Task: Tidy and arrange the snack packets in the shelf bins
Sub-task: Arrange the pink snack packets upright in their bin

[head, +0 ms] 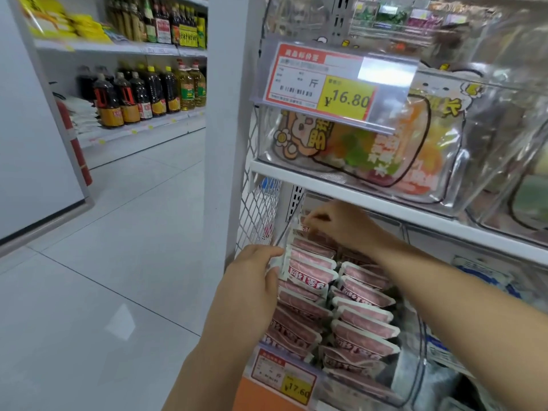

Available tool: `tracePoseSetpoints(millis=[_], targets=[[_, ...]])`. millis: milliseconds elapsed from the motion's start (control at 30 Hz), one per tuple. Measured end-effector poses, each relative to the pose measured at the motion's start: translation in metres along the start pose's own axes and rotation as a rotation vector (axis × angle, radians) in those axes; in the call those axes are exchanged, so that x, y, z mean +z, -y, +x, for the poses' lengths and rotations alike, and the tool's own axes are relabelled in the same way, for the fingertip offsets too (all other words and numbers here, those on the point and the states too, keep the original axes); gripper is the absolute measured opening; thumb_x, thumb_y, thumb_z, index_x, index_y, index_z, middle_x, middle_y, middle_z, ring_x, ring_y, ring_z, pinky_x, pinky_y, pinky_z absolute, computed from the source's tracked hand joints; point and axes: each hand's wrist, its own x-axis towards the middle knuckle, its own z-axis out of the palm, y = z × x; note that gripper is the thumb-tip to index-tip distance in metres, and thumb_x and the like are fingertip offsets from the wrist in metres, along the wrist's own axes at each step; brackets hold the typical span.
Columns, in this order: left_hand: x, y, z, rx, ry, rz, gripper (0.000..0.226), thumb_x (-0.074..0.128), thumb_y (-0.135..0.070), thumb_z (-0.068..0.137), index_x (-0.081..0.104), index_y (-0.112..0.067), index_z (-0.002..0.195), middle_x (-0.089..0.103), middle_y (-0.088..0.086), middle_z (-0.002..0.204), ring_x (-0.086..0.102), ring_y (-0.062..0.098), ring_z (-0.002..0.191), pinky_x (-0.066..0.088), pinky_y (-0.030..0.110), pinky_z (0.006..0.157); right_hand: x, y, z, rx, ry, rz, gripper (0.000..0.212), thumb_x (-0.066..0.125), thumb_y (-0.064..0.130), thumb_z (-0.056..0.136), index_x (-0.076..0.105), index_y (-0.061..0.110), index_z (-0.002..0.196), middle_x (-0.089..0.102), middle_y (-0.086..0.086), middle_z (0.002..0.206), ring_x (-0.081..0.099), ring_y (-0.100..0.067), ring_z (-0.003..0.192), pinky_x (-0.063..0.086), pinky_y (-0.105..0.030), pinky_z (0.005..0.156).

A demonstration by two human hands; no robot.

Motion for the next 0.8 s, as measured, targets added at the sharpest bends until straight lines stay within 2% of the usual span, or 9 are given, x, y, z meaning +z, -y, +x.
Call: tracePoseSetpoints(millis=[67,133,267,433,533,667,733,800], targets=[[0.0,0.0,0.0,0.007,-0.002,0.004,0.033,0.048,-0.015,0.096,0.057,-0.029,0.125,0.055,-0.014,0.124,0.046,-0.005,0.097,0.028,-0.008,0.075,-0.006,-0.008,-0.003,0.046,-0.056,0.043,0.021,0.055,0.021,0.094,0.068,0.008,0.105,0.064,0.003,0.096,0.052,-0.003,0.076,0.032,-0.003,0.066],[0.0,0.0,0.0,0.011,-0.005,0.005,0.033,0.048,-0.014,0.096,0.058,-0.028,0.124,0.055,-0.013,0.123,0.046,-0.005,0.096,0.027,-0.009,0.075,-0.006,-0.015,-0.003,0.079,0.04,-0.02,0.02,0.058,0.018,0.093,0.068,0.01,0.109,0.066,0.001,0.104,0.055,-0.007,0.089,0.033,-0.012,0.077],[0.001,-0.001,0.001,0.015,-0.014,-0.008,0.032,0.049,-0.012,0.095,0.059,-0.026,0.122,0.055,-0.012,0.119,0.046,-0.004,0.094,0.026,-0.009,0.074,-0.001,-0.018,0.003,0.07,0.114,-0.074,0.019,0.063,0.022,0.089,0.071,0.015,0.104,0.07,0.001,0.104,0.063,-0.014,0.093,0.04,-0.021,0.081],[0.0,0.001,-0.001,0.013,-0.012,0.0,0.032,0.048,-0.015,0.096,0.058,-0.029,0.124,0.053,-0.016,0.12,0.046,-0.006,0.097,0.026,-0.009,0.073,-0.004,-0.009,0.007,0.044,0.167,-0.079,0.018,0.066,0.018,0.087,0.069,0.012,0.104,0.066,0.0,0.097,0.057,-0.011,0.086,0.035,-0.01,0.064],[0.0,0.001,-0.001,0.015,-0.005,0.003,0.033,0.048,-0.016,0.096,0.057,-0.03,0.124,0.052,-0.018,0.119,0.046,-0.007,0.097,0.026,-0.009,0.073,-0.004,-0.007,0.005,0.02,0.149,-0.209,0.015,0.065,0.013,0.085,0.069,0.014,0.099,0.062,0.004,0.09,0.055,-0.01,0.082,0.035,-0.015,0.061],[0.0,0.001,-0.001,0.012,0.002,-0.005,0.034,0.048,-0.015,0.096,0.057,-0.03,0.125,0.053,-0.016,0.121,0.046,-0.006,0.098,0.027,-0.009,0.074,0.008,-0.006,0.011,-0.08,0.163,-0.419,0.015,0.06,0.012,0.085,0.071,0.014,0.094,0.068,0.001,0.094,0.06,-0.015,0.083,0.027,-0.017,0.054],[0.0,0.001,-0.001,0.013,0.004,-0.009,0.033,0.048,-0.015,0.096,0.057,-0.03,0.125,0.053,-0.016,0.121,0.046,-0.006,0.098,0.027,-0.009,0.075,0.009,-0.004,0.018,-0.082,0.124,-0.406,0.014,0.061,0.02,0.088,0.071,0.01,0.092,0.068,-0.003,0.089,0.062,-0.019,0.08,0.027,-0.019,0.053],[0.0,0.001,-0.001,0.007,0.002,-0.014,0.033,0.048,-0.016,0.096,0.057,-0.03,0.125,0.052,-0.017,0.12,0.047,-0.005,0.099,0.028,-0.008,0.075,0.012,-0.003,0.024,-0.041,0.078,-0.292,0.02,0.063,0.025,0.088,0.067,0.007,0.082,0.065,-0.004,0.077,0.058,-0.019,0.071,0.029,-0.02,0.053]])
